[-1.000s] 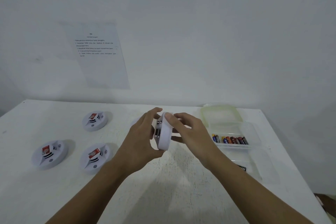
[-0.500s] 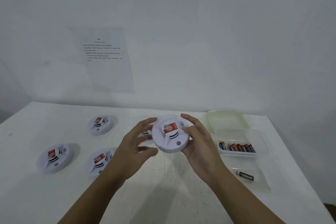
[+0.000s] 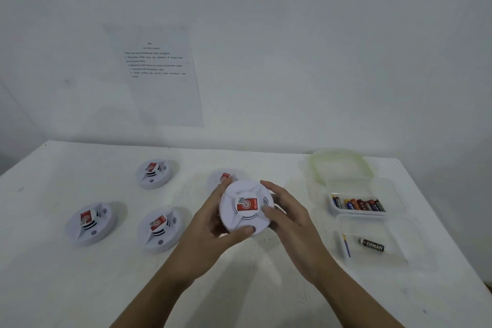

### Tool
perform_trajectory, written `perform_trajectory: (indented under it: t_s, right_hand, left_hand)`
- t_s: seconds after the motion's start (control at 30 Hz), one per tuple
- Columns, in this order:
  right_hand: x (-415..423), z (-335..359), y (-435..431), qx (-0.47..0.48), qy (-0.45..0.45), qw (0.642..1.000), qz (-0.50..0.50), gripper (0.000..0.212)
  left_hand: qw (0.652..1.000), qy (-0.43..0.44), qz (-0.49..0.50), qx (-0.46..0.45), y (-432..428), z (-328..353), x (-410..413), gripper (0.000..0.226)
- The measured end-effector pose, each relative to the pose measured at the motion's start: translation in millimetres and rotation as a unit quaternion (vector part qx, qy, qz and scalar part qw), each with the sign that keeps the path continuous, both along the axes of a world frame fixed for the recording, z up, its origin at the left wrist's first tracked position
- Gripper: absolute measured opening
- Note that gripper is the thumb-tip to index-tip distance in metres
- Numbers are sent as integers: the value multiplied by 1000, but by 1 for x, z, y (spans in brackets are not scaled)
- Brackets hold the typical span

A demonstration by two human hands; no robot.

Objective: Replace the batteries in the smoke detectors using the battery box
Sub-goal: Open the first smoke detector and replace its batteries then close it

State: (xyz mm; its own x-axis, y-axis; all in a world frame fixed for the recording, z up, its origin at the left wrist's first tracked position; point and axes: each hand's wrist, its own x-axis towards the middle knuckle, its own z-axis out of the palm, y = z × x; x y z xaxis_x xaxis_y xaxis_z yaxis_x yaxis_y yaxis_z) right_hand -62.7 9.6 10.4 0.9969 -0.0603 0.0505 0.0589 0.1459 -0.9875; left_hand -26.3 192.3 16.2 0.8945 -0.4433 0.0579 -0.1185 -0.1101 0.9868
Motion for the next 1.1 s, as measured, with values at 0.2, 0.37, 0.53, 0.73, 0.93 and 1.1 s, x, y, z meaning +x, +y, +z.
perform_trajectory:
  t_s: [0.2, 0.37, 0.53, 0.73, 0.93, 1.1]
  right_hand:
    - [-3, -15, -4, -102, -1, 992, 78, 92]
    - [4, -16, 2, -191, -19, 981, 31, 95]
    - [3, -14, -3, -224, -59, 973, 5, 90]
    - [6, -13, -9, -226, -58, 972, 10, 89]
    - [8, -20, -11, -235, -51, 971, 13, 90]
    - [7, -25, -15, -245, -55, 968, 10, 89]
  left_hand:
    - [1000, 12, -13, 5, 13, -10, 5, 76]
    - [999, -4, -26, 23, 16, -12, 7, 76]
    - [999, -18, -30, 27, 16, -5, 11, 74]
    - [1000, -9, -16, 25, 10, -2, 12, 74]
    - [1000, -13, -11, 23, 4, -4, 10, 71]
    - [999, -5, -28, 27, 3, -5, 8, 69]
